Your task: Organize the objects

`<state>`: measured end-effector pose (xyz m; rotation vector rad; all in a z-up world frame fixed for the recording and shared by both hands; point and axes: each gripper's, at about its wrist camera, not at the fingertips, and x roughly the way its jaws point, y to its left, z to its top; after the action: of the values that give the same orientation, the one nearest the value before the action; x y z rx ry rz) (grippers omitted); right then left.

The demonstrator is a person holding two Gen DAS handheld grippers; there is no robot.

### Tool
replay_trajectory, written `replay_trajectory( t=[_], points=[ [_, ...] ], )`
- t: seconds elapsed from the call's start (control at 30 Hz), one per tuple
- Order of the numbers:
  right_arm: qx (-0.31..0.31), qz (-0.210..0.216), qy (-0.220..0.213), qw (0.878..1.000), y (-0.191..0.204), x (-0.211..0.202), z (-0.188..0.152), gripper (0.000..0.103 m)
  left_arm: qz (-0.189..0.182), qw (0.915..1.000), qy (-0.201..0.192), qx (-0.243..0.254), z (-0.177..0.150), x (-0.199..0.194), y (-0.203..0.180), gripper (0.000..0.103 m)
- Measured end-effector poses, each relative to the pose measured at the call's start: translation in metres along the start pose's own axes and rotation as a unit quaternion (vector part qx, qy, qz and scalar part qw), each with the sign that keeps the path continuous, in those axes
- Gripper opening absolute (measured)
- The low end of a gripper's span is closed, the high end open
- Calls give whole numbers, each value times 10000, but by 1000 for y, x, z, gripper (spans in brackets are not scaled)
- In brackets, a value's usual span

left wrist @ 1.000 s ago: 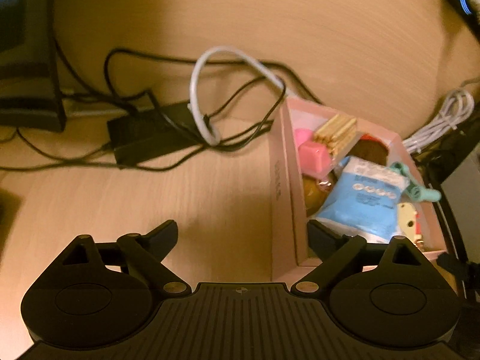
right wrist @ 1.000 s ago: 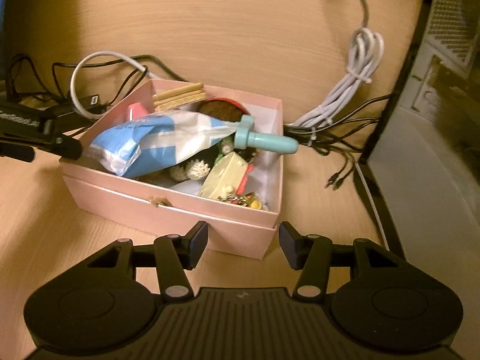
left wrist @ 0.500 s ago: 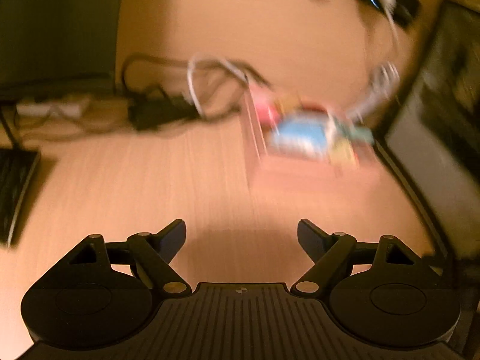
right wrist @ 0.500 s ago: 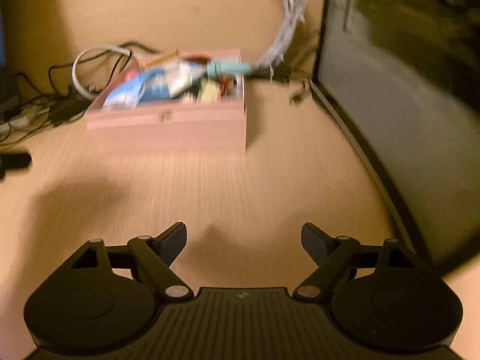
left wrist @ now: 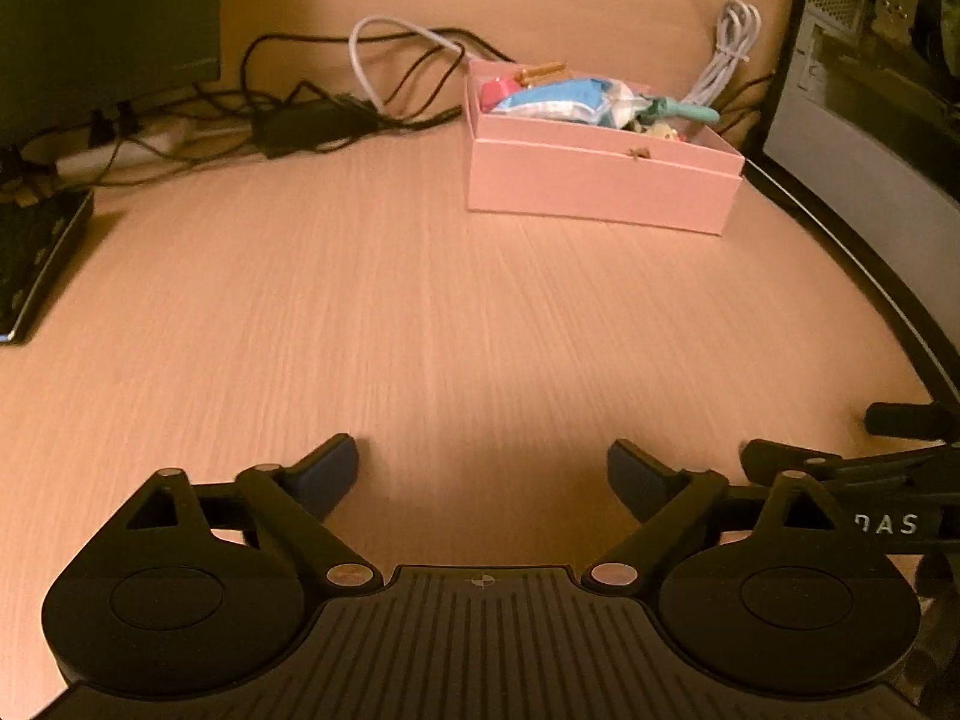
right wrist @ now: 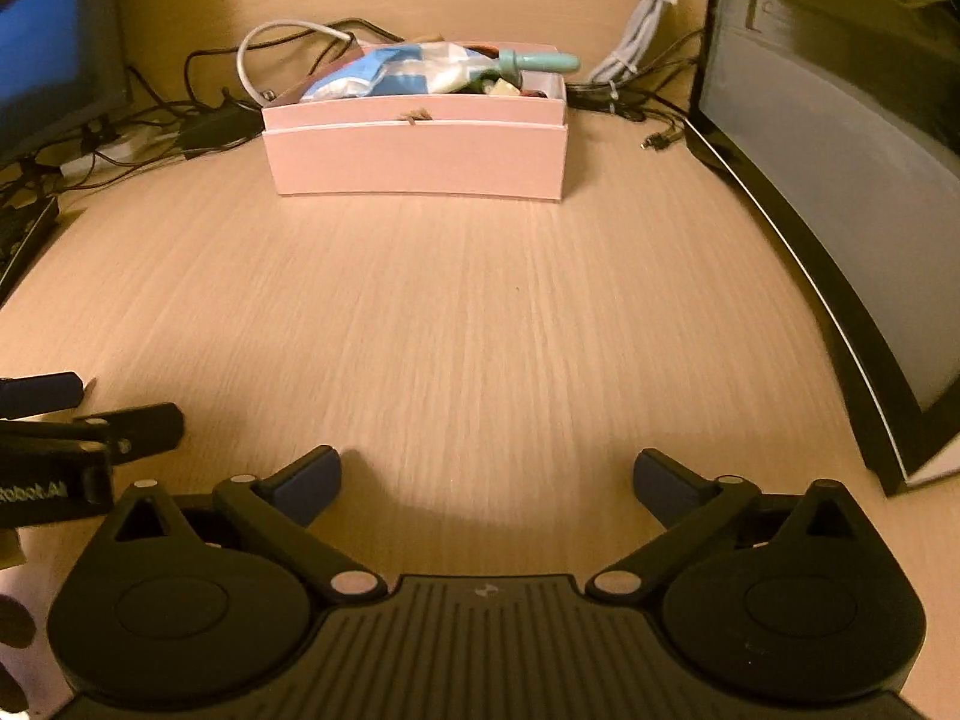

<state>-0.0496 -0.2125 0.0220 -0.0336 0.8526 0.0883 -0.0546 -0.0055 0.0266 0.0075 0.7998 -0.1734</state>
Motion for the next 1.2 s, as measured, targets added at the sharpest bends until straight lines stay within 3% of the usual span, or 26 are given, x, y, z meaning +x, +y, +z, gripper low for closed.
replay_trajectory(
  t=[0.17,0.27,0.43,0.67,1.2],
  points=[
    [-363,115,-218,9990,5,11,10,103,409,9985,-347,145,4,18,-8,98],
    [-329,343,-185,9987,-1,20,18,103,430,9982,-424,56,8,24,-7,97],
    [-346,356,-455,9977,-5,31,23,103,518,9969,-589,-86,12,32,-3,97],
    [-168,194,-785,9966,-6,39,24,103,653,9961,-576,-120,18,39,-5,97],
    [-142,188,-783,9967,-10,44,30,103,635,9962,-578,-106,17,39,-6,97]
  ],
)
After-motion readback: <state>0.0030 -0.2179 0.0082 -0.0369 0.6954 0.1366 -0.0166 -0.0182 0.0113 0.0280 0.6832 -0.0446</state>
